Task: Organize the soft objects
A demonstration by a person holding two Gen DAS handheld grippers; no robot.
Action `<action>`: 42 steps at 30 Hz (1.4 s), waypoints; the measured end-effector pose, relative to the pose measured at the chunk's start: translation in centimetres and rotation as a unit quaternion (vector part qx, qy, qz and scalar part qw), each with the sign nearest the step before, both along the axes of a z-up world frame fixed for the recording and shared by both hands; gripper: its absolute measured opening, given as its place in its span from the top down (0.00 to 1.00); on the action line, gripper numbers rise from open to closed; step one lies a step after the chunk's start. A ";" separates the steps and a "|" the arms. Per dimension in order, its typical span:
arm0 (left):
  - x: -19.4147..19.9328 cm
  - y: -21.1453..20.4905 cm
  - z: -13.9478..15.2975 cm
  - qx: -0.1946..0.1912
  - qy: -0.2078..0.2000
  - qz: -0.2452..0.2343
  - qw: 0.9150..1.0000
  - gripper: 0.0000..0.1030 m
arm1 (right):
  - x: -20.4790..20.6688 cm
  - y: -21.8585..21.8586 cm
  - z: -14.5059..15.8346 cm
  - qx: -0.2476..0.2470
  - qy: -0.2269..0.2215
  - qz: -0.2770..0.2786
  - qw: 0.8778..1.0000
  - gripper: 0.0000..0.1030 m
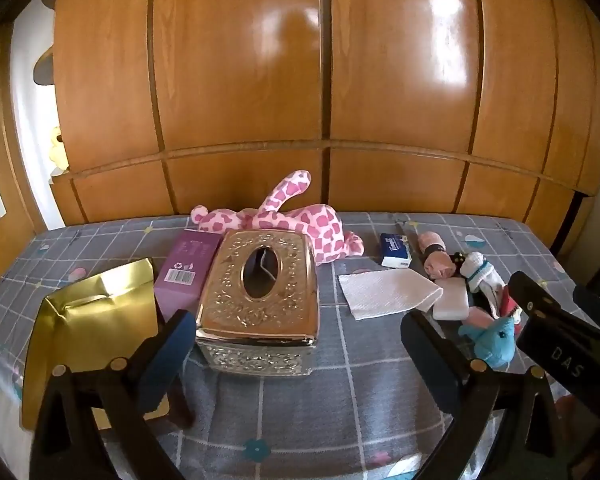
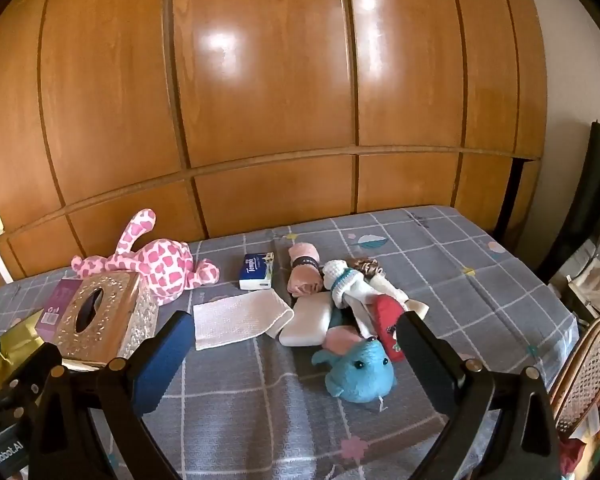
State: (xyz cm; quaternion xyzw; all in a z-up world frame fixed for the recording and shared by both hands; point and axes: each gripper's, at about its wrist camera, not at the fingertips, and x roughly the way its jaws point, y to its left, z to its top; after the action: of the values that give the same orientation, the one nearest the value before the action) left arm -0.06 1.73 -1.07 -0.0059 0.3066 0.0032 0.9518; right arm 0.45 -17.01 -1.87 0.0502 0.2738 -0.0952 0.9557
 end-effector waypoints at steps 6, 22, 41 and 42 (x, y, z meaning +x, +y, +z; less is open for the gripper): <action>-0.2 0.6 0.0 -0.002 -0.002 0.003 1.000 0.00 | -0.1 0.0 0.0 0.000 -0.002 0.002 1.000 0.00; -0.4 1.5 -0.1 -0.005 0.003 0.009 1.000 0.00 | -0.1 0.3 -0.1 -0.002 -0.002 0.003 1.000 0.00; -0.1 1.5 -0.1 -0.004 0.011 0.006 1.000 0.00 | 0.6 -2.2 0.8 -0.006 -0.010 -0.019 1.000 0.00; -0.2 1.5 -0.2 -0.004 0.012 0.005 1.000 0.00 | 0.7 -2.4 0.9 -0.007 -0.011 -0.021 1.000 0.00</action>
State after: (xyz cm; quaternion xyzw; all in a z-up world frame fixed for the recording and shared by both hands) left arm -0.21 3.22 -1.23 -0.0115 0.3176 0.0069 0.9481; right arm 1.12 -19.42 -1.02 0.0506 0.2619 -0.1170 0.9566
